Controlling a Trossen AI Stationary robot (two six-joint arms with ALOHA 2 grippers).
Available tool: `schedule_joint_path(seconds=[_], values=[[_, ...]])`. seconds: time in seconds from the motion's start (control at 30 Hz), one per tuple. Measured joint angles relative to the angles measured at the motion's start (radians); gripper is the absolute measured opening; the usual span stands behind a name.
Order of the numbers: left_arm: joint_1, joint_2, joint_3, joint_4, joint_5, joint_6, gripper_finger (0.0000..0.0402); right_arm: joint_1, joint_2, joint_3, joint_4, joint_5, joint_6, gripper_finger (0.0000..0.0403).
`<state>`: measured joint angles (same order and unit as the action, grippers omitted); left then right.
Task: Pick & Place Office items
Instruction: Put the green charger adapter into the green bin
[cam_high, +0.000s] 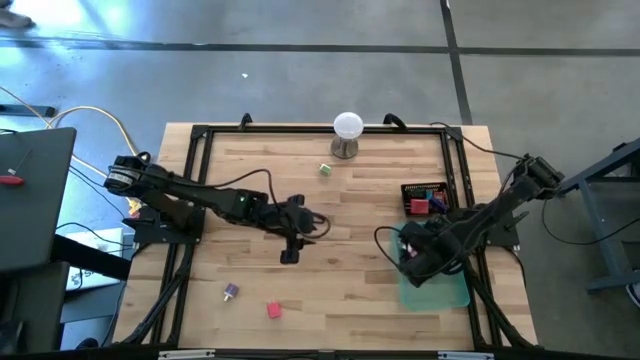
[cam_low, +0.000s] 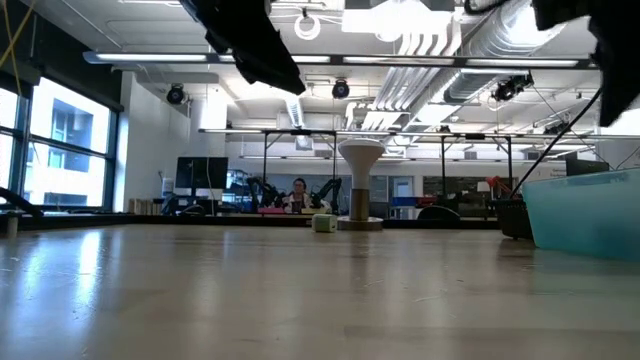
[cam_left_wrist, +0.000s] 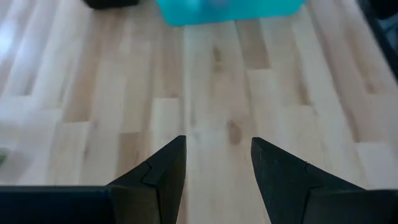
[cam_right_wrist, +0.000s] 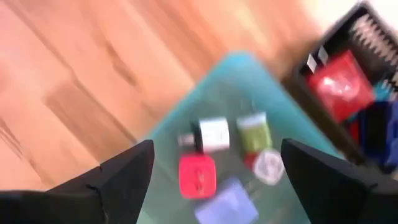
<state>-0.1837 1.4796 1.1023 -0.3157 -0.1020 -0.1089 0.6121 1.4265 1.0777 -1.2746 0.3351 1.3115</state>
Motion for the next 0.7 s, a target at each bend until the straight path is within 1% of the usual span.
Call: schedule_joint_path(seconds=[0.1, 0.23, 0.33, 0.47, 0.57, 0.63, 0.7], values=[[0.029, 0.000, 0.000, -0.012, -0.004, 0.012, 0.0173, 0.005, 0.000, 0.031, 0.006, 0.090, -0.027, 0.0337], [0.072, 0.000, 0.000, -0.014, -0.005, 0.080, 0.0173, 0.005, 0.000, 0.049, 0.057, 0.219, -0.100, 0.0339], [0.095, 0.000, 0.000, -0.021, -0.004, 0.061, 0.0173, 0.005, 0.000, 0.050, 0.111, 0.293, -0.170, 0.0338], [0.114, 0.000, 0.000, -0.025, 0.001, 0.014, 0.0173, 0.001, 0.000, 0.050, 0.188, 0.351, -0.259, 0.0338], [0.123, 0.000, 0.000, -0.025, 0.054, 0.018, 0.0181, -0.006, 0.000, 0.050, 0.242, 0.389, -0.323, 0.0338], [0.126, 0.000, 0.000, -0.025, 0.090, 0.028, 0.0196, -0.007, 0.000, 0.050, 0.270, 0.400, -0.361, 0.0337], [0.126, 0.000, 0.000, -0.025, 0.097, 0.029, 0.0222, -0.011, 0.000, 0.050, 0.299, 0.400, -0.387, 0.0337]])
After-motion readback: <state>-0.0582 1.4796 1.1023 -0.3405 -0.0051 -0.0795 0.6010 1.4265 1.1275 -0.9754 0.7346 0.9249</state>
